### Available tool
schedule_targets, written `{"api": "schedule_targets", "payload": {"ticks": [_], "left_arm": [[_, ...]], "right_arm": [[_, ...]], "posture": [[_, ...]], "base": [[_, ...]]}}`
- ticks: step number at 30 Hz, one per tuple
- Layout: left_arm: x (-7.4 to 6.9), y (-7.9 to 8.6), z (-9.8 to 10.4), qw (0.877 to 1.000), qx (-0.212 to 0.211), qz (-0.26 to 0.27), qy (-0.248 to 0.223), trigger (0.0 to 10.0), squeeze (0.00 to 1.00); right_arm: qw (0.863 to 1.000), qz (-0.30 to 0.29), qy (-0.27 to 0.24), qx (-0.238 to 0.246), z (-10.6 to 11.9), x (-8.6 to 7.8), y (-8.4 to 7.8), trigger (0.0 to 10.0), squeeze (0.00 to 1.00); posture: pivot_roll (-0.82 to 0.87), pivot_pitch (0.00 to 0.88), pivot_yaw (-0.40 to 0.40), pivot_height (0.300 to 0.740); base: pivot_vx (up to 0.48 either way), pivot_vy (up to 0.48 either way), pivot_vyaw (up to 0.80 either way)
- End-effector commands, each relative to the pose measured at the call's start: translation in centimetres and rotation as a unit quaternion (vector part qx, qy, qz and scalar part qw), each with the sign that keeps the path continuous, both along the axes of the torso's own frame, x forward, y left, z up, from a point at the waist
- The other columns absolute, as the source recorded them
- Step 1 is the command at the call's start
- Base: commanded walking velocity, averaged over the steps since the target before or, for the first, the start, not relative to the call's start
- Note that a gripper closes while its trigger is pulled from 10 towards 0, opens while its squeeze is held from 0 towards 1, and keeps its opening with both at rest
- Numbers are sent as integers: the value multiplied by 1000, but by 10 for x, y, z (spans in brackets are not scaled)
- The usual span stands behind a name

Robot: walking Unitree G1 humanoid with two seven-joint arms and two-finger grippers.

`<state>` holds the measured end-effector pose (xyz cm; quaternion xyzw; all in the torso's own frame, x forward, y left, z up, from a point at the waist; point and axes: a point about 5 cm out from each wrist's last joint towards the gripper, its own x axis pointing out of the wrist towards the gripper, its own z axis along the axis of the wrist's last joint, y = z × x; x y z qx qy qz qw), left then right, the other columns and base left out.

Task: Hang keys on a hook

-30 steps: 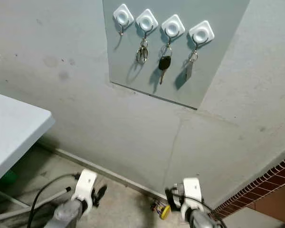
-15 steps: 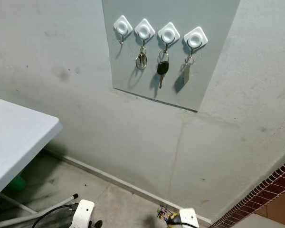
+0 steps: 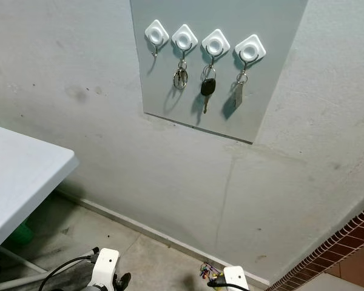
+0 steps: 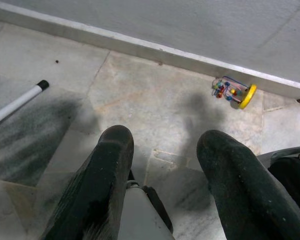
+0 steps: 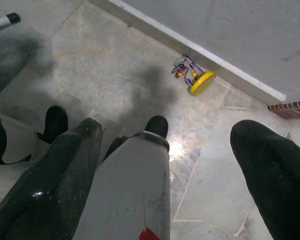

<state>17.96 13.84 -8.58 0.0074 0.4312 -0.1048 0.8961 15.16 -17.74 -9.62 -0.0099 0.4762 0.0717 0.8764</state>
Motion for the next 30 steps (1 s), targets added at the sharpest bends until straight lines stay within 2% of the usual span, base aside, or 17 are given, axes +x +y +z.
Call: {"api": "schedule_targets", "payload": {"ticks": [1, 3, 17, 25, 30], "left_arm": [[-1, 4, 0, 1000, 6, 0, 2, 10000, 0], [-2, 4, -1, 1000, 7, 1, 4, 10000, 0], [-11, 0, -5, 1000, -2, -3, 18, 10000, 0], [-10, 1, -5, 1000, 7, -7, 17, 10000, 0], [-9, 1, -5, 1000, 1, 5, 18, 10000, 0]], "right_arm": [[1000, -4, 7, -2, -1, -1, 0, 10000, 0], [1000, -1, 12, -4, -2, -3, 0, 10000, 0], [1000, 5, 27, -11, -5, -15, -6, 10000, 0], [999, 12, 29, -13, -5, -16, -9, 10000, 0], [999, 16, 29, -14, -5, -15, -9, 10000, 0]], "posture": [[0, 0, -7, 740], [-1, 0, -9, 740], [2, 0, -24, 740], [6, 0, -26, 740], [4, 0, -30, 740]], "base": [[0, 0, 0], [0, 0, 0], [0, 0, -644], [0, -480, -627], [0, 0, -612]]}}
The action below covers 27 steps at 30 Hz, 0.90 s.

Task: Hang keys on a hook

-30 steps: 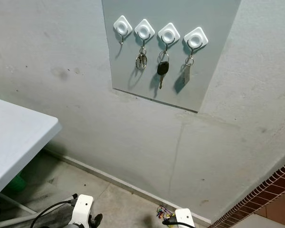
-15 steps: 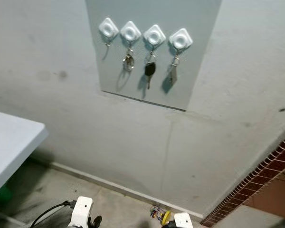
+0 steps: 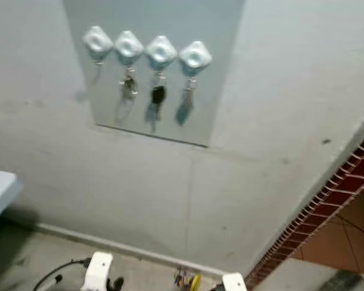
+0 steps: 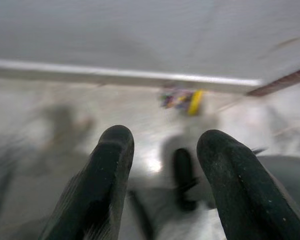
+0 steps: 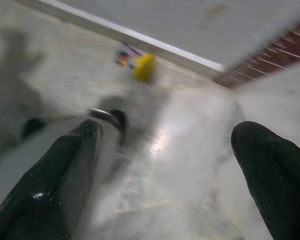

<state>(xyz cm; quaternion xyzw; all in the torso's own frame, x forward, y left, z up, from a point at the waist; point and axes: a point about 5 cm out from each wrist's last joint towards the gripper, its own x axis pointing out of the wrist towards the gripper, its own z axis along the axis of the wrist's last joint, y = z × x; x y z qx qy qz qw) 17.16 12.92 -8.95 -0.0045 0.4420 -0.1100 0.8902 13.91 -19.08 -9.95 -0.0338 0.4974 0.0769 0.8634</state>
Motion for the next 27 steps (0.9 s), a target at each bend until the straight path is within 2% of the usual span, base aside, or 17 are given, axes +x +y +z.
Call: {"api": "schedule_targets", "payload": {"ticks": [1, 13, 27], "left_arm": [[-1, 10, -1, 1000, 11, 6, 5, 10000, 0], [-1, 10, -1, 1000, 16, 4, 6, 10000, 0], [-4, 9, -2, 1000, 16, 4, 10, 10000, 0]], "right_arm": [[1000, 2, 5, 5, -1, -3, 4, 10000, 0], [1000, 8, 10, -1, -2, -4, 2, 10000, 0], [1000, 5, 21, -17, -4, -12, -5, 10000, 0]], "posture": [[4, 0, -30, 740], [4, 0, -38, 740], [1, 0, -45, 740]], "base": [[0, 0, -613], [0, 0, -581], [0, 0, 0]]}}
